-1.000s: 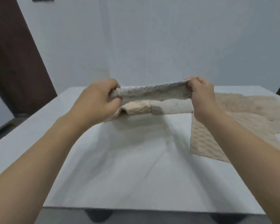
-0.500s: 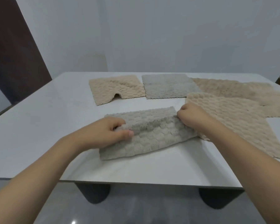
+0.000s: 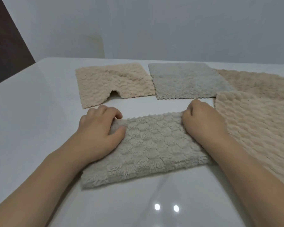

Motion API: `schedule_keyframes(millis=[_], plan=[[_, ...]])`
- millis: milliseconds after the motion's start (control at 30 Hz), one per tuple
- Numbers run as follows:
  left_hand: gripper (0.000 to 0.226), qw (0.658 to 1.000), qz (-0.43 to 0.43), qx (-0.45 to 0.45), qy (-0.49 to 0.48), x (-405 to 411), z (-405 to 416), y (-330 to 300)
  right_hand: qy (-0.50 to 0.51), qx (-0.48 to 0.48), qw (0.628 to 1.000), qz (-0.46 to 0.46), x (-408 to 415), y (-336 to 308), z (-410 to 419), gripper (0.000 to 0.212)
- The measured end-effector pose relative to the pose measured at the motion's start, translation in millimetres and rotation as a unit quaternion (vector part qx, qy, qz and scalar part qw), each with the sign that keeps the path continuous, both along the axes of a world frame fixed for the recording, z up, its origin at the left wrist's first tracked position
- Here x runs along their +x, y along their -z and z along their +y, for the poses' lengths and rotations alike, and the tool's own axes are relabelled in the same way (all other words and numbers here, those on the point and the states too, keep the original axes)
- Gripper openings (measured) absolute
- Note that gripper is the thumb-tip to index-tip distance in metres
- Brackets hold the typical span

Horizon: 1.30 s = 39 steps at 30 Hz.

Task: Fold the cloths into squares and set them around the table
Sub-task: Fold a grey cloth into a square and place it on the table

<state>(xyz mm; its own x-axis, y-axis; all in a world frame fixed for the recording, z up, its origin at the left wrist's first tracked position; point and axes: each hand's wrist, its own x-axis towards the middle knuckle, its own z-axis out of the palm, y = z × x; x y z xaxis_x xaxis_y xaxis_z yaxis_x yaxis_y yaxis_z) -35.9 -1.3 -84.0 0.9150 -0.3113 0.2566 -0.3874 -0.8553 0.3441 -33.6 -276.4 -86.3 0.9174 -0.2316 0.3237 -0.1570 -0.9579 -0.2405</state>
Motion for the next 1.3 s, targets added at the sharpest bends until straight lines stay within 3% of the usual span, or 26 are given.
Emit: schedule_keyframes(millis=[133,267,433,600,933,1167,1300], plan=[[0.051,1.000,0.007,0.007,-0.010,5,-1,0,0.015,-0.011,1.000,-0.007,6,4,0,0.028],[0.022,0.996,0.007,-0.078,0.039,0,3,-8,0.018,-0.093,0.995,0.006,8,8,-5,0.051],[0.017,0.991,0.034,-0.114,0.054,-4,4,-11,0.009,0.052,0.999,-0.002,0,-4,1,0.021],[0.023,0.993,0.031,-0.114,0.009,0,8,-12,-0.059,0.196,0.979,-0.025,-4,-11,0,0.020],[0.038,0.988,0.048,-0.146,-0.002,6,11,-10,0.029,0.074,0.994,0.074,-7,-18,0,0.031],[0.031,0.993,0.047,-0.100,-0.051,5,11,-11,-0.051,0.192,0.979,0.045,-15,-26,4,0.019],[0.032,0.994,0.046,-0.092,-0.044,7,12,-10,-0.069,0.180,0.980,0.052,-18,-30,5,0.029]])
